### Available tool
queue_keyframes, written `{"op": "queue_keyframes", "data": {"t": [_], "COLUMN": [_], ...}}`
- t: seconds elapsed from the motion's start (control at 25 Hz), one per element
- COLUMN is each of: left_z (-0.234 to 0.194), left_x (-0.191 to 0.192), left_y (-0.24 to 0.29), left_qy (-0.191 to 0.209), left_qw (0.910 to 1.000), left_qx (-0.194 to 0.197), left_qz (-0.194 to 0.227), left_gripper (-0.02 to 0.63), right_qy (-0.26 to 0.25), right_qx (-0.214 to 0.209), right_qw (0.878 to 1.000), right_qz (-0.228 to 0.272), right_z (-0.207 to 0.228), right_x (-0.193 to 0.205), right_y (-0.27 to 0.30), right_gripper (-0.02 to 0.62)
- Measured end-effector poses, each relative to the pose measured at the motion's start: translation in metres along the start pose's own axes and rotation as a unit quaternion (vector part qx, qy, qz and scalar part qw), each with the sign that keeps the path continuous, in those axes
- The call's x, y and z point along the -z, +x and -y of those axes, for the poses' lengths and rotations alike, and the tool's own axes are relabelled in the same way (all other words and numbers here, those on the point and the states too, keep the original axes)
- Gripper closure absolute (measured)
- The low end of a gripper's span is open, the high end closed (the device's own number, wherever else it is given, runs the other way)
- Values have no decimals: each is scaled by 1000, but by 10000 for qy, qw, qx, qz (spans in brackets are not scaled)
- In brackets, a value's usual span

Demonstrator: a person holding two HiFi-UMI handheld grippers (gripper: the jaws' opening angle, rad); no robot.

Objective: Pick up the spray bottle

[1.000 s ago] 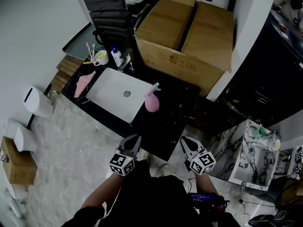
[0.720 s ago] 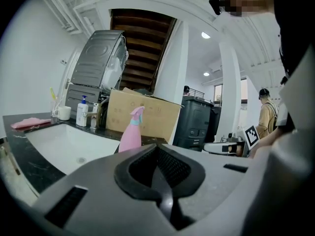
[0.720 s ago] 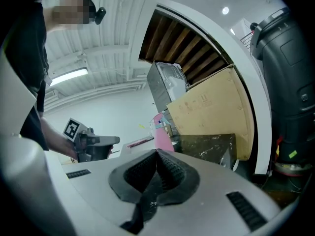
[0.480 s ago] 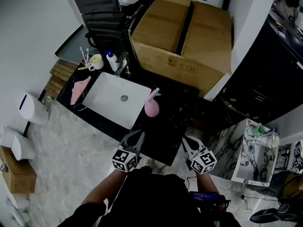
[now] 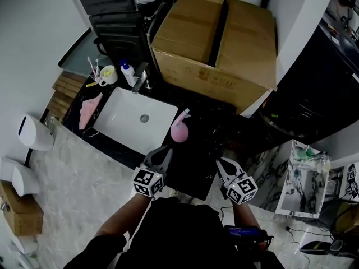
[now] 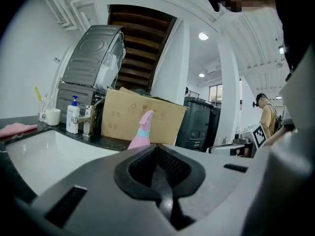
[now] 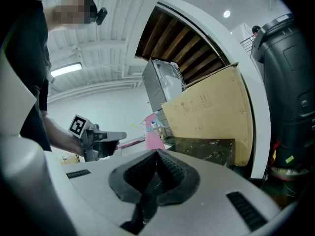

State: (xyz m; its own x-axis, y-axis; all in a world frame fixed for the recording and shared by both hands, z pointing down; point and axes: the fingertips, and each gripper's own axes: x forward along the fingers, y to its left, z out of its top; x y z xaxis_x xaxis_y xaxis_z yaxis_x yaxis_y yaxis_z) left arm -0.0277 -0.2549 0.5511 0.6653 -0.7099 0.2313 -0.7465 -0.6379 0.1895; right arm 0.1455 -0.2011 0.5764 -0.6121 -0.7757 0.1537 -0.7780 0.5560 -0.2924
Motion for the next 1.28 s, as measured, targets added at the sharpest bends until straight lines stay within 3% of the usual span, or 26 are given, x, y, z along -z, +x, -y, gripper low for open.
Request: {"op": "queue_keyframes", "data": {"t": [0.2,0.68,1.28], "left_z": [-7,-21,-26], "left_x": [-10,-32,-29], "left_y": [21,65,97], "left_qy": [53,305,821], "left_qw": [10000,9993,9941], "left_qx": [67,215,682], "left_qz": [5,18,-190], "left_gripper": [583,437,424], "right_qy": [61,162,291], "right_qx": [134,525,776], "right_qw": [9999,9985,9965], "right_qz": [-40,-6,-60], "right_z": [7,26,36], "right_x": [1,0,0], "right_y": [1,-5,-7], "right_gripper": [569,569,569]}}
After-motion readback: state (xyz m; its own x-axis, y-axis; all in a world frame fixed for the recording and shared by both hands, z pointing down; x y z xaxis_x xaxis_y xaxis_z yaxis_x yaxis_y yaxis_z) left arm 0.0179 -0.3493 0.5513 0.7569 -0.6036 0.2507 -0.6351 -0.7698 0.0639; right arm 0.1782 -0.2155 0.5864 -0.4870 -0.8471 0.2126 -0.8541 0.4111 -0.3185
